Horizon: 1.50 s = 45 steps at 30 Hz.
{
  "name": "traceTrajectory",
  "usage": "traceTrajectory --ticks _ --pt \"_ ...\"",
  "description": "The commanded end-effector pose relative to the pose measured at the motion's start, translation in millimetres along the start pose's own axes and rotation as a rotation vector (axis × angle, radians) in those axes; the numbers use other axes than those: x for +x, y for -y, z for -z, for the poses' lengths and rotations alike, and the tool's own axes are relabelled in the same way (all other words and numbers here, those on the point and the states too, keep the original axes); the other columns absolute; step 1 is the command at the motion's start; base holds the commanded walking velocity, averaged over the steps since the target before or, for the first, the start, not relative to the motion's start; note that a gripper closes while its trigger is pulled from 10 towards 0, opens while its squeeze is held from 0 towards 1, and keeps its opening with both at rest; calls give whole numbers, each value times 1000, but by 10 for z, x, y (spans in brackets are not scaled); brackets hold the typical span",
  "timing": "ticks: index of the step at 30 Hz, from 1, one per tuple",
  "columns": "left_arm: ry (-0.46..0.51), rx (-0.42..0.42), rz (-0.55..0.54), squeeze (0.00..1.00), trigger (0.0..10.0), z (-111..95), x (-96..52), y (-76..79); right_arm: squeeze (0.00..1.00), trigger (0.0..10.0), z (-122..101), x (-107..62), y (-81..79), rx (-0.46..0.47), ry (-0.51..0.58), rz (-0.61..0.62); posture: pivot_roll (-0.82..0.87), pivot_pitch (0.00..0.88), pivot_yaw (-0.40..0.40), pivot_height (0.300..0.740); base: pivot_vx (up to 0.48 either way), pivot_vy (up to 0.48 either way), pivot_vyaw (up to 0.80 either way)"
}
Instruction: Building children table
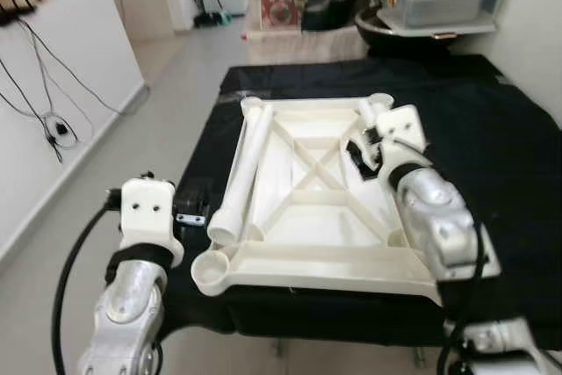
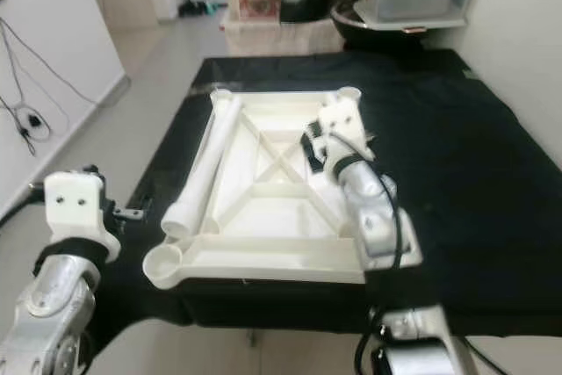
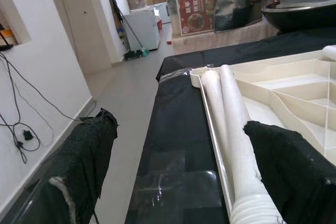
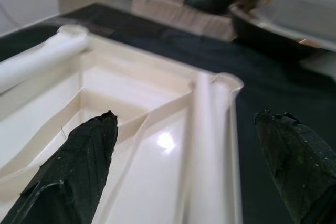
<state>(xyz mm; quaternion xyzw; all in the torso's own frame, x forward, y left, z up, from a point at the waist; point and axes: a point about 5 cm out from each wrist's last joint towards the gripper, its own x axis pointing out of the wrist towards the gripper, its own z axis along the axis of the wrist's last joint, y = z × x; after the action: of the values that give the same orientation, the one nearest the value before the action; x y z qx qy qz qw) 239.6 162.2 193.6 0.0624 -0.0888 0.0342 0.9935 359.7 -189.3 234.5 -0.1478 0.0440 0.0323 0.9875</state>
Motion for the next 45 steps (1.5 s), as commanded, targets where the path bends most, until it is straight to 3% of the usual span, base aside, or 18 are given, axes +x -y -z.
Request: traceTrajectory --ticks 1,5,7,11,12,16,19,22,23,24,25,36,45 --pt "-4 15 -11 0 10000 13 6 -35 1000 10000 49 27 -35 29 -37 -37 33 0 5 740 0 0 0" --pt "0 16 -15 0 10000 12 12 -35 1000 10000 76 72 8 59 -110 -98 31 0 -11 740 0 0 0" --pt "-1 19 -23 0 10000 18 13 -37 1000 10000 195 79 40 50 -283 -166 30 0 -26 740 0 0 0" --pt "-3 20 -29 0 10000 26 7 -43 1000 10000 231 54 90 47 -340 -188 29 0 -30 740 0 0 0" --pt "-9 21 -39 0 10000 40 2 -53 0 10000 245 11 204 40 -367 -186 15 0 -31 740 0 0 0" --pt "-16 20 -45 0 10000 60 1 -53 0 10000 283 -59 373 41 -387 -152 8 0 -27 740 0 0 0" --pt "-16 27 -29 0 10000 62 14 -31 0 10000 432 -147 490 94 -440 -66 2 0 -23 740 0 0 0" --pt "-23 36 -28 0 10000 76 30 -70 0 10000 611 -384 400 180 -520 -104 -24 0 6 740 0 0 0" --pt "-23 36 -28 0 10000 76 30 -70 0 10000 611 -384 400 180 -520 -104 -24 0 6 740 0 0 0" --pt "-30 41 -20 0 10000 93 37 -85 0 10000 636 -530 347 235 -558 -140 -38 0 16 740 0 0 0" --pt "-32 42 -18 0 10000 97 39 -87 0 10000 638 -562 336 247 -567 -149 -38 0 16 740 0 0 0" --pt "-31 47 21 0 10000 111 95 -18 0 10000 774 -699 452 201 -641 -116 -64 0 35 740 0 0 0" --pt "-40 63 14 0 10000 137 101 -39 0 10000 912 -816 230 208 -716 -178 -55 0 23 740 0 0 0"
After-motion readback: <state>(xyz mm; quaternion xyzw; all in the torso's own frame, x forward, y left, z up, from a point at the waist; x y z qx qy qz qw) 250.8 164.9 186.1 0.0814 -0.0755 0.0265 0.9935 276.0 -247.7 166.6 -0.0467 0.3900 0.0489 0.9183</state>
